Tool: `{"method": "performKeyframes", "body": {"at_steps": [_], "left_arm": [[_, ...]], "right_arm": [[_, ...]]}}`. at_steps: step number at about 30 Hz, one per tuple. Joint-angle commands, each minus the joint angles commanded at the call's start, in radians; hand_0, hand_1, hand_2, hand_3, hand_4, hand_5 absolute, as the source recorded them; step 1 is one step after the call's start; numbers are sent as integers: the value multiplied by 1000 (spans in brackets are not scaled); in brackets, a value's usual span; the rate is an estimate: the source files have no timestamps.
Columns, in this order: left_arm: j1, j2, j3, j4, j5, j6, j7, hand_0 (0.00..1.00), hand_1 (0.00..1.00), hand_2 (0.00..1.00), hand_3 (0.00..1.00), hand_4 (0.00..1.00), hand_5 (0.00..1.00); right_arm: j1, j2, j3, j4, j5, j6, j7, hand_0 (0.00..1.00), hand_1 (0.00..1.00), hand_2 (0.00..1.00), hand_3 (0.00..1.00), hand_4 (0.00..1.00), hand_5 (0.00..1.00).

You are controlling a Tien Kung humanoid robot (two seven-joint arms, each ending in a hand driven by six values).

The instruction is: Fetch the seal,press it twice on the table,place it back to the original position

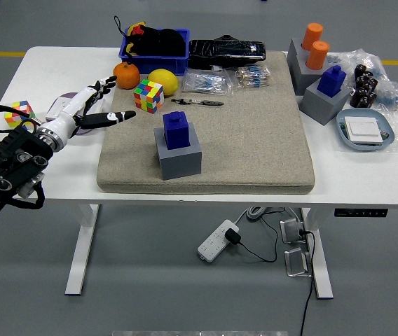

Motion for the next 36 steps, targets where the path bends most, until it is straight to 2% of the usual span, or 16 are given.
{"method": "performKeyframes", "body": {"at_steps": [1,2,7,8,11,16,19,36], "left_arm": [[-1,3,8,17,-6,4,3,988,998,998,998,998,458],[-2,4,17,36,-12,10,5,953,998,998,984,998,402],[-7,2,72,137,-60,38,15,953,998,998,984,998,402],[-8,1,90,164,-76,40,20,920,972,966,942,972,269],[-9,-3,145,235,-133,51,29,920,972,966,942,972,269],[-10,-2,221,312,-222,61,42,911,955,960,935,974,272],[-11,0,253,330,-256,62,47,911,955,960,935,974,272],[-4,6,235,329,-245,63,60,903,943,956,928,954,270]], "right_arm": [[0,0,0,0,0,0,0,804,707,675,682,721,497],[0,0,-1,-1,0,0,0,804,707,675,682,721,499],[-1,2,-1,-3,-1,1,0,804,707,675,682,721,499],[-2,2,0,-3,-1,1,0,803,707,675,682,722,500],[-3,3,3,-2,-1,0,1,803,707,675,682,722,500],[-8,5,13,-5,-5,3,0,804,707,675,682,722,500],[-10,6,19,-5,-6,3,-1,804,707,675,682,722,500],[-9,11,27,-3,-7,1,0,804,707,675,682,722,500]]}}
